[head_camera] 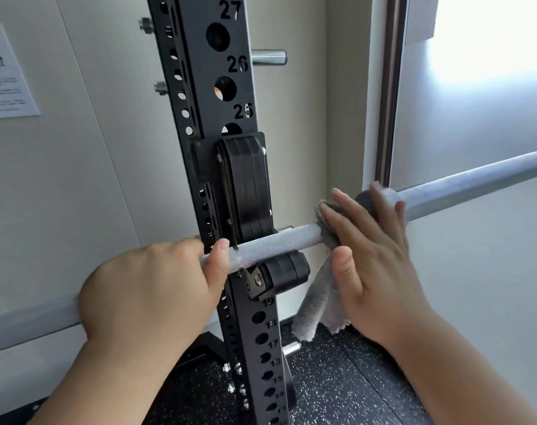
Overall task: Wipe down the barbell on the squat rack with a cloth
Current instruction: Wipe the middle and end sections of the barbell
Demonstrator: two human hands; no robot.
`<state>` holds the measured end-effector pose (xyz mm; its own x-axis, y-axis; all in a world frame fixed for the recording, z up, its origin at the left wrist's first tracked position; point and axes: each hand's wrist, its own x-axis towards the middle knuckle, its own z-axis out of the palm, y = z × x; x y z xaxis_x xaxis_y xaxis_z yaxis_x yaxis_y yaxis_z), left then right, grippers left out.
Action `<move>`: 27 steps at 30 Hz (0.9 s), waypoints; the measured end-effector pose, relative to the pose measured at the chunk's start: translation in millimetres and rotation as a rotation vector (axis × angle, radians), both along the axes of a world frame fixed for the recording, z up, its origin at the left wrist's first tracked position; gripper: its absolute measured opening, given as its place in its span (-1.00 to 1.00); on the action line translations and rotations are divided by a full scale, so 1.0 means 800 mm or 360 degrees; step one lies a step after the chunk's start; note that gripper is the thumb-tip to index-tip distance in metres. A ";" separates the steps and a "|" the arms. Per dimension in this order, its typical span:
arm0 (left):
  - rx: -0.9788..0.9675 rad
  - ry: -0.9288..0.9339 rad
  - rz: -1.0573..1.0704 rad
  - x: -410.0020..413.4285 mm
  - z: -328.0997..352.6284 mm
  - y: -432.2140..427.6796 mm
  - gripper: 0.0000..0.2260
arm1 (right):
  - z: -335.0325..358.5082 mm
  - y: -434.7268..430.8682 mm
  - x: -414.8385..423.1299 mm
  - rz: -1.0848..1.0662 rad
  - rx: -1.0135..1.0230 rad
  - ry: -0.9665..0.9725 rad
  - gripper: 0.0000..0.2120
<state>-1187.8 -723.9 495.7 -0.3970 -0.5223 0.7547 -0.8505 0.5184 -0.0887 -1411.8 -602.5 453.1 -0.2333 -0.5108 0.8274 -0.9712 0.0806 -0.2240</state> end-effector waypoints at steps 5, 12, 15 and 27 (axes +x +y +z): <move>-0.0022 0.0027 -0.0013 0.002 0.000 0.003 -0.47 | -0.008 -0.001 0.025 0.0146 0.0130 0.0099 -0.26; -0.0006 0.0059 -0.0074 0.002 0.002 0.005 -0.48 | 0.001 0.004 0.008 -0.0130 0.0108 -0.0061 -0.44; 0.0000 0.0080 -0.0110 0.002 0.001 0.003 -0.48 | -0.008 0.004 0.013 -0.0103 0.0182 0.0131 -0.37; -0.0084 0.0173 -0.0202 0.003 -0.005 -0.003 -0.53 | -0.015 0.005 0.029 -0.0551 -0.0014 -0.0117 -0.26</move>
<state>-1185.7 -726.2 491.4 -0.3718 -0.4320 0.8217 -0.7847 0.6192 -0.0296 -1388.8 -598.6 441.4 -0.4503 -0.3838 0.8062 -0.8679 0.4002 -0.2943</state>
